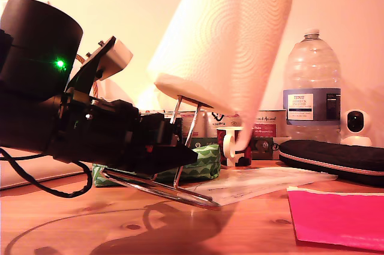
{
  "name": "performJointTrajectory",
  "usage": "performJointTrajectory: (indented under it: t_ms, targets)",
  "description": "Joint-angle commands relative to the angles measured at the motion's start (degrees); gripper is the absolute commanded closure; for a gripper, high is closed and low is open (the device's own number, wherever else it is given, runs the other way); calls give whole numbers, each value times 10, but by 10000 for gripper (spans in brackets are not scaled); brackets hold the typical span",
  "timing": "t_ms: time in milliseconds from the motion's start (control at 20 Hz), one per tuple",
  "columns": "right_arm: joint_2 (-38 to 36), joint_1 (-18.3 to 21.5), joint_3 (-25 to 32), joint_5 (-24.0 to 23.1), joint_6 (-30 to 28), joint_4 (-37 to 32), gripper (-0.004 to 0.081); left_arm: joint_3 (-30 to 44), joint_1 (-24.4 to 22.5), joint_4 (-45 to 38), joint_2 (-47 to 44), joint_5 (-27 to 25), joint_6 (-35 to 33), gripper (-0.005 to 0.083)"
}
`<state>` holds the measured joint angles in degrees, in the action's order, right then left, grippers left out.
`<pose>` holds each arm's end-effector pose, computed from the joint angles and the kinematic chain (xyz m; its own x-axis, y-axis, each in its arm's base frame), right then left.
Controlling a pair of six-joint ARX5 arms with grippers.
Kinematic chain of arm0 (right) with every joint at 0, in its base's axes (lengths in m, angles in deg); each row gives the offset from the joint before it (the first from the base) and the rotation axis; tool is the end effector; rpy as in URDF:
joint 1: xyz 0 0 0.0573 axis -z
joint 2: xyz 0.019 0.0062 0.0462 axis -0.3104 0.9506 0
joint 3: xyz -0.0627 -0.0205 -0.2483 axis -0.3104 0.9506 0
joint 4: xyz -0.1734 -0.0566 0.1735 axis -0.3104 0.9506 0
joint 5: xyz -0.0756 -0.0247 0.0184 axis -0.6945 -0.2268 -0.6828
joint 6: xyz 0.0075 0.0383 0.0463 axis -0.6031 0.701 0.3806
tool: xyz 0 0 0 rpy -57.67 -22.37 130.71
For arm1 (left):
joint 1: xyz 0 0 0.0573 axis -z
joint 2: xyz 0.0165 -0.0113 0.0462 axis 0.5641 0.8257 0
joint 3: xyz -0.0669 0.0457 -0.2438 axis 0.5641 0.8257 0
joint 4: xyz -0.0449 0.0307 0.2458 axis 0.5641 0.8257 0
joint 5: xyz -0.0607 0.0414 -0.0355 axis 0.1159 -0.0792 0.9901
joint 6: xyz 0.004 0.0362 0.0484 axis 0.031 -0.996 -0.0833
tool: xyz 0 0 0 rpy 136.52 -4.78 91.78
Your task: Insert the paper towel roll into the metallic stand.
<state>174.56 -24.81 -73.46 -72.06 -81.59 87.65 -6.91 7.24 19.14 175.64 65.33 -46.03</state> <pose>0.2464 0.2161 0.4145 0.5600 0.2027 -0.8033 -0.5832 0.7851 -0.2085 0.2088 -0.1962 0.0929 0.5694 -0.7768 -0.2689 0.7799 0.6139 -0.1221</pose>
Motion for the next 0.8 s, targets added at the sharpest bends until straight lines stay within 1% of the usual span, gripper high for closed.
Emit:
performJointTrajectory:
  t_ms: [0,250,550,750]
  targets:
    - [14,6,1,-36,-13,4,781,3,-10,8,-1,-6,10,797]
    - [20,-4,1,-35,-13,5,781,3,-10,32,-1,-7,10,795]
    - [20,-6,1,-36,-13,6,781,3,-11,33,-1,-6,10,597]
    - [20,-6,1,-36,-13,6,780,3,-11,33,-2,2,10,585]
